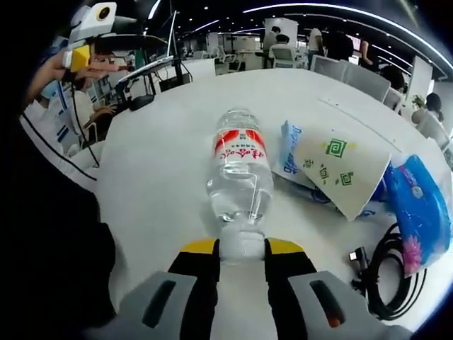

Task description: Arrange the tabletop items into an orderly group along one side of the table until the central work area is clear of visible clutter.

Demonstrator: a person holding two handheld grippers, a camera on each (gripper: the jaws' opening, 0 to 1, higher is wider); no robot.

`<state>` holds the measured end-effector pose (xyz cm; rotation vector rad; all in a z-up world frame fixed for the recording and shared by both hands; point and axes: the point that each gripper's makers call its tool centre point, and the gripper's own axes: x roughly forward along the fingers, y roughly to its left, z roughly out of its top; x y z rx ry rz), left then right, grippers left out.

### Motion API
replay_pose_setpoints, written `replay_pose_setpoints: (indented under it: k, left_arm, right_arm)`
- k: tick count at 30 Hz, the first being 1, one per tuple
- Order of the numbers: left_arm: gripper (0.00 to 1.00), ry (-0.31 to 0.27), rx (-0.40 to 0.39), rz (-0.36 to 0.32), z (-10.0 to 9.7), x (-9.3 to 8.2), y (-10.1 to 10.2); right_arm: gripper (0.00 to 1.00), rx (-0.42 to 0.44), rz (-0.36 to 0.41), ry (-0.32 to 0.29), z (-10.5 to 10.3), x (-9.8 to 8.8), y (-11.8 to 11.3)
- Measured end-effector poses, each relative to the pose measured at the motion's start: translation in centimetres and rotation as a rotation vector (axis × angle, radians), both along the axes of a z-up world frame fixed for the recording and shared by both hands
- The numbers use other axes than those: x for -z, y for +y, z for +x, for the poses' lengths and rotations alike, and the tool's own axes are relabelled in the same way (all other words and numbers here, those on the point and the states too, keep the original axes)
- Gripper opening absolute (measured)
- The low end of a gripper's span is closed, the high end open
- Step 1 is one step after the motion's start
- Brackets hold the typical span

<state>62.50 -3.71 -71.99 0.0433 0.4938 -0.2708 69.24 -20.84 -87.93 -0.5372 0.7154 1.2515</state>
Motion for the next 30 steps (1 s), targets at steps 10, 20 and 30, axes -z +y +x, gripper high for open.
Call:
replay_pose_setpoints:
  k: [10, 20, 30]
  left_arm:
    - [0.98, 0.006, 0.024, 0.014, -0.1, -0.1, 0.3]
    - [0.97, 0.014, 0.049, 0.028, -0.2, -0.1, 0.1]
    - [0.96, 0.009, 0.079, 0.030, 0.1, -0.4, -0.3]
  right_arm:
    - [0.19, 0.003, 0.016, -0.010, 0.1, -0.1, 0.1]
    - [0.18, -0.003, 0.023, -0.017, 0.5, -1.0, 0.2]
    - [0.18, -0.045, 0.033, -0.067, 0.9, -3.7, 0.9]
